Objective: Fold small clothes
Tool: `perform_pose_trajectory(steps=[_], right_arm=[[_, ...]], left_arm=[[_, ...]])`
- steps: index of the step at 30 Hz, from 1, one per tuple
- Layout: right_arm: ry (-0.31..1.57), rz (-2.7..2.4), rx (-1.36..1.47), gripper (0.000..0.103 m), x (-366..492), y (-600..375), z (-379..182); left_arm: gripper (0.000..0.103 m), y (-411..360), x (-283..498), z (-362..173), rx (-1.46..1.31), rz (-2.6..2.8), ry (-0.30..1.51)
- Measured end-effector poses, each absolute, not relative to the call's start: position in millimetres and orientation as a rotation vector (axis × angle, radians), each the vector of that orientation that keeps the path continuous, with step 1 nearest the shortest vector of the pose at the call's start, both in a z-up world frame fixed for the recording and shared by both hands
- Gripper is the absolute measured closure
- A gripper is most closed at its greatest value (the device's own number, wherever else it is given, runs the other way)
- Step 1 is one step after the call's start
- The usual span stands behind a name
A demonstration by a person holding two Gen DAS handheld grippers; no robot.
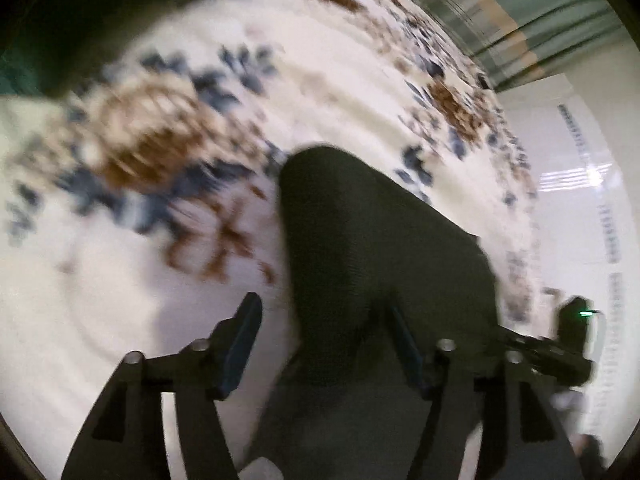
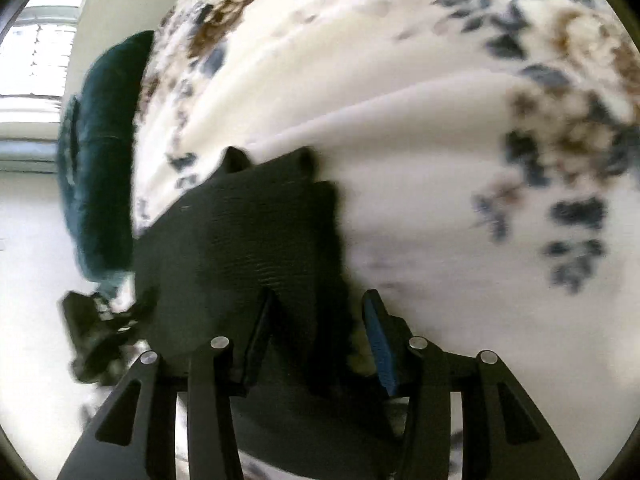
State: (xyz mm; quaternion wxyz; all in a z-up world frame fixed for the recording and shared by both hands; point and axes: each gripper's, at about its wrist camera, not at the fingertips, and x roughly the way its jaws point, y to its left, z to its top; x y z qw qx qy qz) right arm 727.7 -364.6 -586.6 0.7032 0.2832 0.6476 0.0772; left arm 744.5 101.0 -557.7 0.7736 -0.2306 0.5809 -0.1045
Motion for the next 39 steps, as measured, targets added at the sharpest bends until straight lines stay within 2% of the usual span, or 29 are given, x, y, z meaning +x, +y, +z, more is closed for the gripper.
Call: perform_pose_trajectory(steps=[2,3,4,5,6,7,8,13,18,32,39], right_arm=[[1.426,0.131,0.494,0.056,722,-360,-572],[1.41,0.103,0.405,0.055,719,-351,-562],[1.402,0.061,0.304,0.052,713,-340,-552],[1.385,0.012,0.193,0.035,706,-328,-542],[1.365,-0.017,0.127,0.012,699,-318,-534],[1.348,-0.042,0.077,0.003,690,-310,-527],[1.335,-0.071,0.032,0.0,679,-302,-520],[1.278,-0.163,-0.076,0.0,638,-265,-488],[1.215,-0.22,-0.089,0.0,589,-247,-430],[0.97,-0.229,-0.102,0.0,428,-224,-184],[0.886,-0.214,-0.113,0.0,347,-212,-88]], left_arm=[[0.037,99,734,-543,-0.417,-0.161,1.205],[0.023,95,729,-535,-0.368,-0.121,1.177],[0.003,89,725,-530,-0.322,-0.092,1.171],[0.0,85,721,-527,-0.293,-0.08,1.17],[0.0,79,717,-524,-0.264,-0.069,1.173],[0.0,71,709,-520,-0.23,-0.051,1.184],[0.0,65,707,-518,-0.205,-0.032,1.191],[0.0,37,674,-486,-0.14,0.0,1.181],[0.0,20,627,-423,-0.117,0.007,1.117],[0.0,-1,471,-227,-0.062,0.009,0.974],[0.0,-5,395,-145,-0.045,-0.004,0.897]])
